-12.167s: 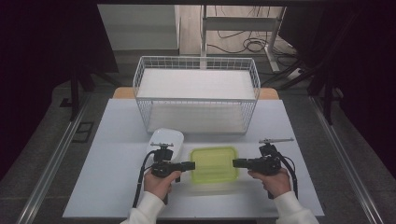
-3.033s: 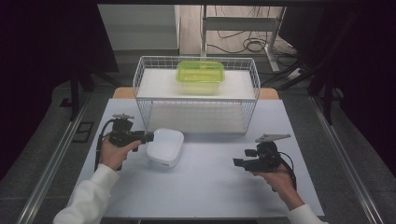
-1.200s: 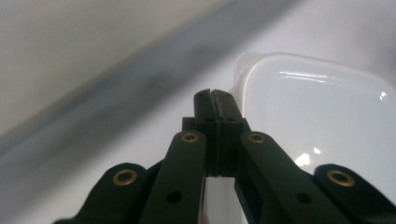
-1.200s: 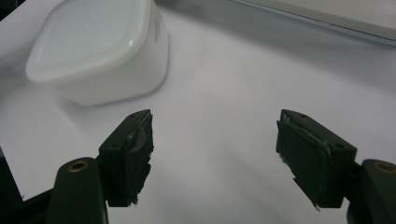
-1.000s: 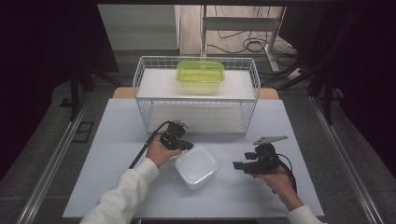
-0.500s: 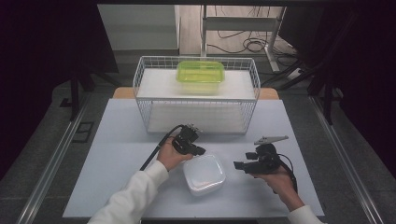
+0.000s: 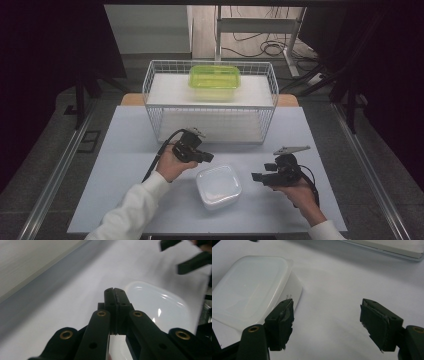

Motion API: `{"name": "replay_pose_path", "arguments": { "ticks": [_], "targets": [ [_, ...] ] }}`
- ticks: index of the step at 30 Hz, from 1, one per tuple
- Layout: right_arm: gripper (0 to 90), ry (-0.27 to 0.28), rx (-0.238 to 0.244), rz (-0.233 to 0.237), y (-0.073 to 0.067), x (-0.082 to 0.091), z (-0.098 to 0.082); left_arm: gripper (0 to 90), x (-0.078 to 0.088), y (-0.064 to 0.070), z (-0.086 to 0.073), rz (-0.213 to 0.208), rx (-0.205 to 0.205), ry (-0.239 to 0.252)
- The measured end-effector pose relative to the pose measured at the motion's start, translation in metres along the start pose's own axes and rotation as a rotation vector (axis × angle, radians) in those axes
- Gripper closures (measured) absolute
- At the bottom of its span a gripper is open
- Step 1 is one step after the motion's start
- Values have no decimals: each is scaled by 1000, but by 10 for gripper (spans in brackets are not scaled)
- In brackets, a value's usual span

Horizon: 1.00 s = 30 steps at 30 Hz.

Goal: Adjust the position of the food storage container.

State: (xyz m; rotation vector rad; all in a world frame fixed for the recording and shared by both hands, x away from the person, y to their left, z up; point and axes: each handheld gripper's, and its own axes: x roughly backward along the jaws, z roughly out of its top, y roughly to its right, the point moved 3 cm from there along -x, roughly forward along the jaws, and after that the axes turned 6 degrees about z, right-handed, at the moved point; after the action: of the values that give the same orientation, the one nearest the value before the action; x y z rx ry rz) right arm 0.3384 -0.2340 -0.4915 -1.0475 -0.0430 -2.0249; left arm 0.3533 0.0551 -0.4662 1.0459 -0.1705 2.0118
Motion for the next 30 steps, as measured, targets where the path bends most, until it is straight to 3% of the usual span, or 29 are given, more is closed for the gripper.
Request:
{"name": "replay_pose_path", "arguments": {
  "ticks": [3, 10, 14, 18, 21, 24, 27, 30],
  "targets": [
    [270, 0, -3, -3, 1, 0, 0, 900, 8, 17, -8, -43, -33, -2],
    [269, -4, -11, -9, 2, 0, 0, 900, 9, 69, -33, -133, -129, -85],
    [270, -9, -9, -9, 1, -2, 0, 900, 2, 93, -48, -139, -206, -146],
    [269, -9, -9, -12, 2, -1, -1, 900, -8, 99, -61, -114, -237, -181],
    [270, -9, -9, -13, 2, -1, -1, 900, -14, 100, -69, -102, -217, -188],
    [269, -11, -12, -15, 3, -2, -1, 900, -16, 100, -72, -116, -211, -190],
    [269, -11, -12, -16, 3, -2, -1, 900, -18, 99, -75, -87, -221, -200],
    [270, -13, -10, -18, 3, -2, -2, 900, -20, 97, -76, -85, -194, -191]
  ]
}}
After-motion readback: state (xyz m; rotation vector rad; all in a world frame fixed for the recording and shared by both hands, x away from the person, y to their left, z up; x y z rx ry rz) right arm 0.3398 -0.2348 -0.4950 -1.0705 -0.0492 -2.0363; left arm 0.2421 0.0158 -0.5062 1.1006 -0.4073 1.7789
